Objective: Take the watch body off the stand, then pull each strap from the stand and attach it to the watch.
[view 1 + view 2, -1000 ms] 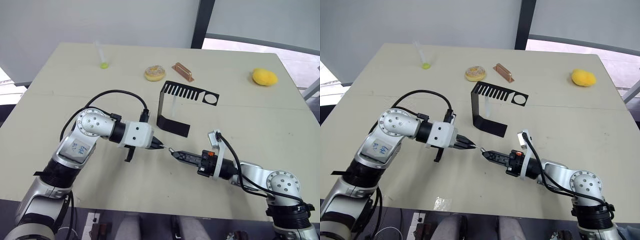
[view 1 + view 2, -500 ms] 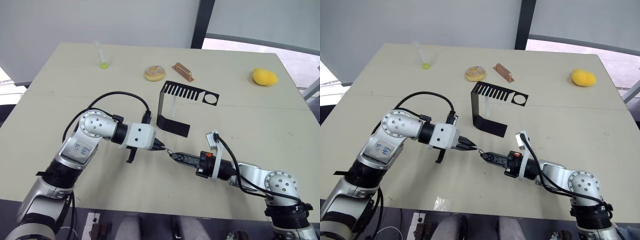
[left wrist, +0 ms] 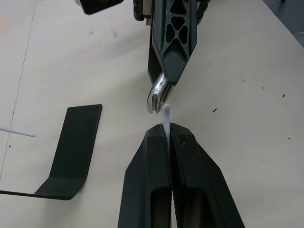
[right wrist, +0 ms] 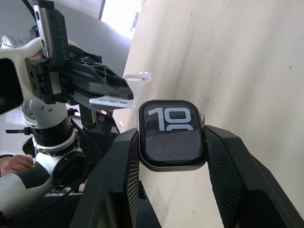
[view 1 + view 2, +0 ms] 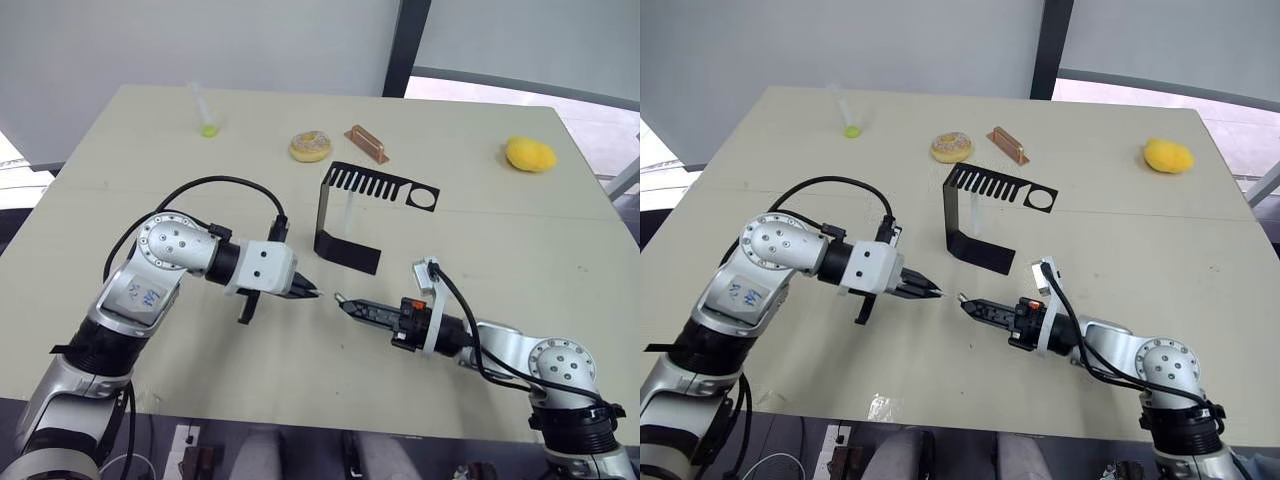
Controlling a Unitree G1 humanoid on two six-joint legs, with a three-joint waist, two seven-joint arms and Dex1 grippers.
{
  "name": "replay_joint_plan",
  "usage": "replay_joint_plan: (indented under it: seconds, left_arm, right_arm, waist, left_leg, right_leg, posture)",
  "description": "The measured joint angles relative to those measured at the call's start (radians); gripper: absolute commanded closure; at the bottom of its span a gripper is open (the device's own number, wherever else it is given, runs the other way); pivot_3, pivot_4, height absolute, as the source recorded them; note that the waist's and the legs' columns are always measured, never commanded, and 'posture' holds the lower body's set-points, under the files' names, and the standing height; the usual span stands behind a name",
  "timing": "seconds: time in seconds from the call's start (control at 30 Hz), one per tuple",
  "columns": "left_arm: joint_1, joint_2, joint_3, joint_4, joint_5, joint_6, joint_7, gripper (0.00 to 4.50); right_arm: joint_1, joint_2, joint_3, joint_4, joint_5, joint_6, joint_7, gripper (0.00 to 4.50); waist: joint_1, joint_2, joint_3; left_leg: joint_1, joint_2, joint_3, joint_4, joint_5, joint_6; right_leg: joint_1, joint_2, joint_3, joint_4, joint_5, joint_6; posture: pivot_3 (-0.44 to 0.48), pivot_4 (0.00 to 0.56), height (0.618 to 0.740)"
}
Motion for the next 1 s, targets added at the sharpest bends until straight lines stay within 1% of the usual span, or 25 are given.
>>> replay_joint_plan:
  seconds: [0.1, 0.53, 0.87, 1.0]
  left_arm:
    - [0.0, -0.016, -0.002, 0.0, 0.011, 0.0, 0.014, 4.5]
    - [-0.004, -0.03, -0.012, 0.0, 0.031, 0.0, 0.018, 4.5]
    - [-0.002, -0.024, -0.015, 0.0, 0.037, 0.003, 0.017, 4.5]
    - [0.005, -0.003, -0.015, 0.0, 0.037, 0.008, 0.016, 4.5]
  right_arm:
    - [-0.006, 0.0, 0.002, 0.0, -0.002, 0.0, 0.0, 2.99]
    - [-0.006, 0.001, 0.013, 0.0, -0.009, 0.0, 0.0, 2.99]
    - [-0.005, 0.004, 0.013, 0.0, -0.017, 0.0, 0.0, 2.99]
    - [0.001, 0.006, 0.013, 0.0, -0.019, -0.001, 0.002, 2.99]
  waist:
    - [-0.001, 0.0, 0.0]
    - [-0.001, 0.0, 0.0]
    - [-0.001, 0.0, 0.0]
    - [-0.001, 0.0, 0.0]
  left_leg:
    - [0.0, 0.0, 0.0, 0.0, 0.0, 0.0]
    - [0.0, 0.0, 0.0, 0.0, 0.0, 0.0]
    - [0.0, 0.0, 0.0, 0.0, 0.0, 0.0]
    - [0.0, 0.0, 0.0, 0.0, 0.0, 0.0]
  right_leg:
    - [0.0, 0.0, 0.0, 0.0, 0.0, 0.0]
    - [0.0, 0.0, 0.0, 0.0, 0.0, 0.0]
    - [0.0, 0.0, 0.0, 0.0, 0.0, 0.0]
    - [0.0, 0.0, 0.0, 0.0, 0.0, 0.0]
  posture:
    - [0.0, 0.15, 0.74]
    - [0.0, 0.15, 0.74]
    - [0.0, 0.15, 0.74]
    - [0.0, 0.15, 0.74]
